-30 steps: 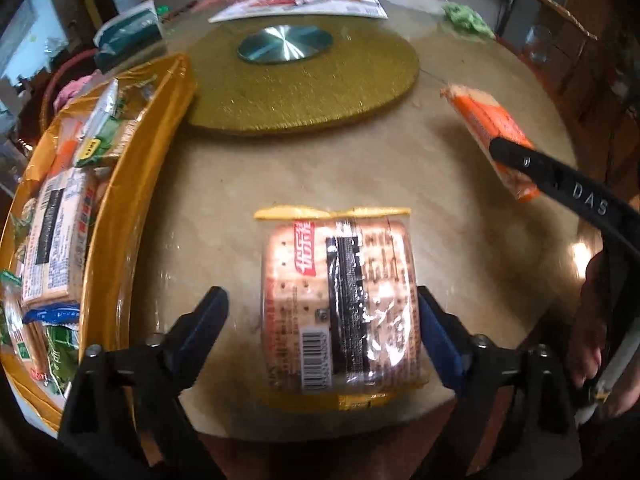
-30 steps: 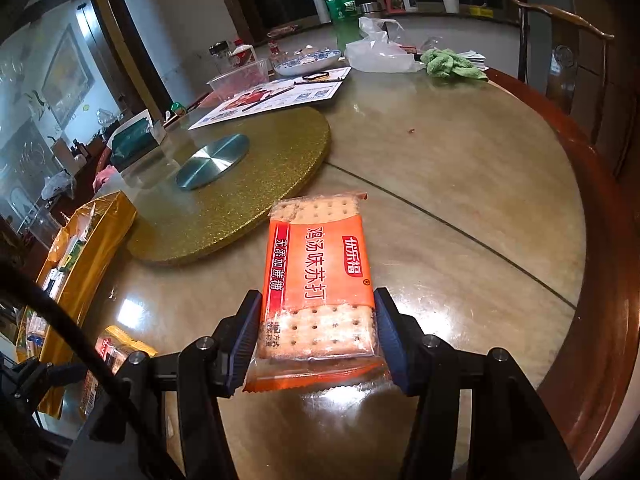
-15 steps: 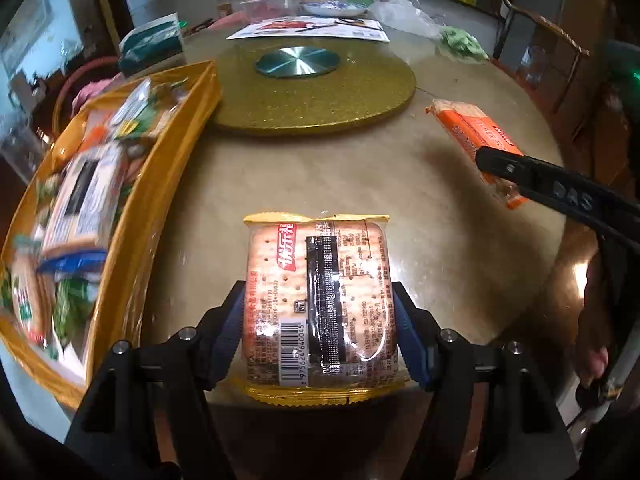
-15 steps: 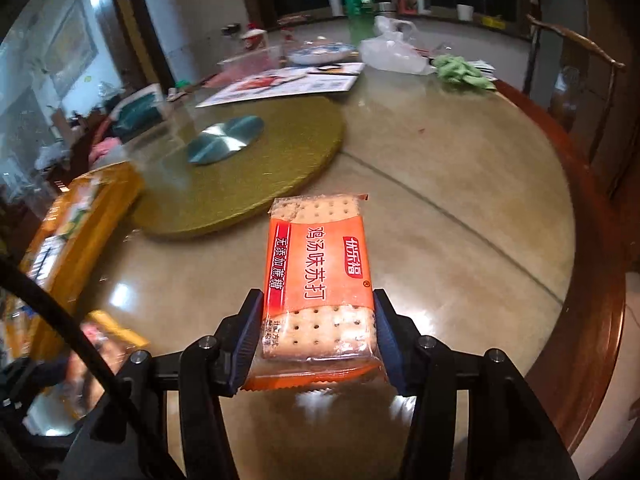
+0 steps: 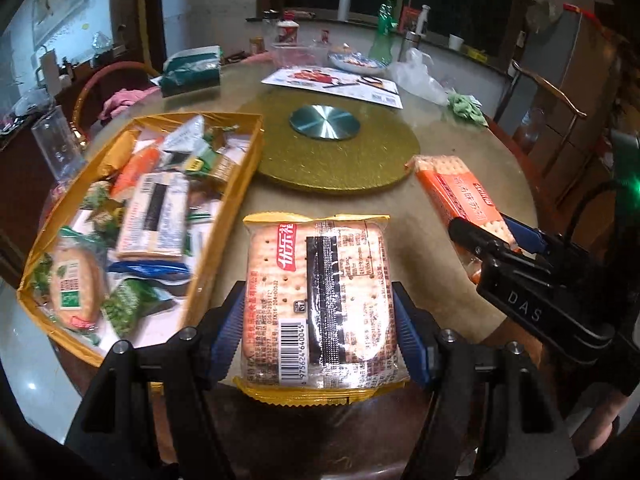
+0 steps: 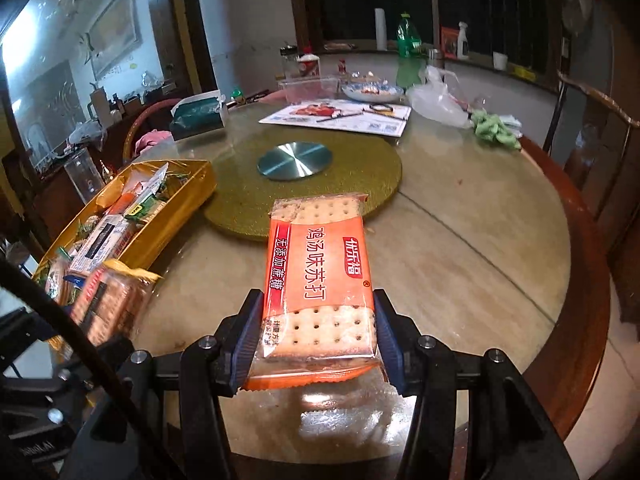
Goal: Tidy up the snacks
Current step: 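Carry the clear cracker pack and orange pack over the tray with both grippers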
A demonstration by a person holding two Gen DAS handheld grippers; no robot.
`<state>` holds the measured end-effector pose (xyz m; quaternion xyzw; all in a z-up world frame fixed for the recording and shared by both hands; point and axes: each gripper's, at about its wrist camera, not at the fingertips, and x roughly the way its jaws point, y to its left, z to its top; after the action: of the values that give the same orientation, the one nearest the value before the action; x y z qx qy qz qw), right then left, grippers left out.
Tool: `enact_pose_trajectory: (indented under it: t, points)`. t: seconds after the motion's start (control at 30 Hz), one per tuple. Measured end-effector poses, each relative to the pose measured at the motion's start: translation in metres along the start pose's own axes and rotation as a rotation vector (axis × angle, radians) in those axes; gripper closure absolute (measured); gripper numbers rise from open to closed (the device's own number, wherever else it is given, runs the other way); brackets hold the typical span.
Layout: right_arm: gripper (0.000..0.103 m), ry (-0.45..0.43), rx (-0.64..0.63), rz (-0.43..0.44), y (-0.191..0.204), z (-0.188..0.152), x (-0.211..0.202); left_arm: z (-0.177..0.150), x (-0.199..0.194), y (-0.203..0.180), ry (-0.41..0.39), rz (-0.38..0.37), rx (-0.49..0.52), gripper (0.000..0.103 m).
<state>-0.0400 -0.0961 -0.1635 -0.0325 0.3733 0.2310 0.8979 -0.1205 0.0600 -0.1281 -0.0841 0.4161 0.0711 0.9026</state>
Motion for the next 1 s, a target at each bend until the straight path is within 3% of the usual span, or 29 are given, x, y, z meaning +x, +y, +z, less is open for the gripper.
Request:
enact_pose_trajectory:
  t: [1.0]
  points:
    - [0.05,-0.055,-0.167,0.184,0.092,0.016,-0.013,-0.002,-0.049,0.113,-0.093,0.148,-0.224,0.034]
